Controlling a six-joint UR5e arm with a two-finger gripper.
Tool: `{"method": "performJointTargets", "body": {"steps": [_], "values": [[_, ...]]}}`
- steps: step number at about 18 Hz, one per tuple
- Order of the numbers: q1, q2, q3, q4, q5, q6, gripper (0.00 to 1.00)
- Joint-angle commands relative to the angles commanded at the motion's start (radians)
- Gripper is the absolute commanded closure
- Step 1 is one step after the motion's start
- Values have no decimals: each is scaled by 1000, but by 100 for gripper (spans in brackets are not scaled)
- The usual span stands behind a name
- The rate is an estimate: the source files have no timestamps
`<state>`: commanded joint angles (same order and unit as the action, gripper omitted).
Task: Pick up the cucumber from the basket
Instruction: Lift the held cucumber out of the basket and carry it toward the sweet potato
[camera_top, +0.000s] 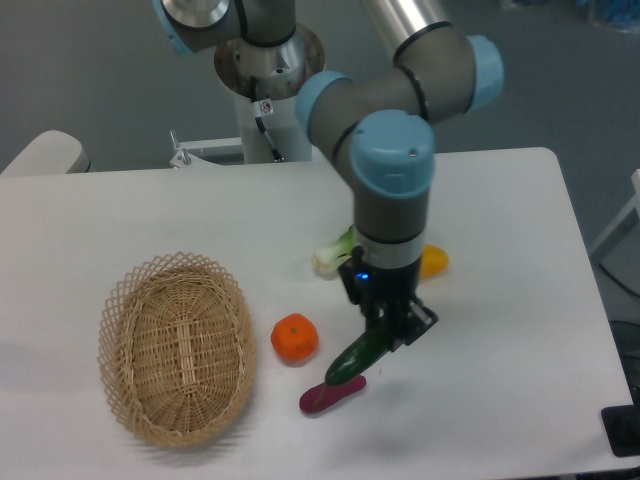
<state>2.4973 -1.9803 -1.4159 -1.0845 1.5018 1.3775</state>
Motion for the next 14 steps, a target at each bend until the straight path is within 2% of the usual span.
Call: {"method": "performJointTargets", "body": {"steps": [14], "values": [[-11,-2,-2,0,0,-1,63]]}}
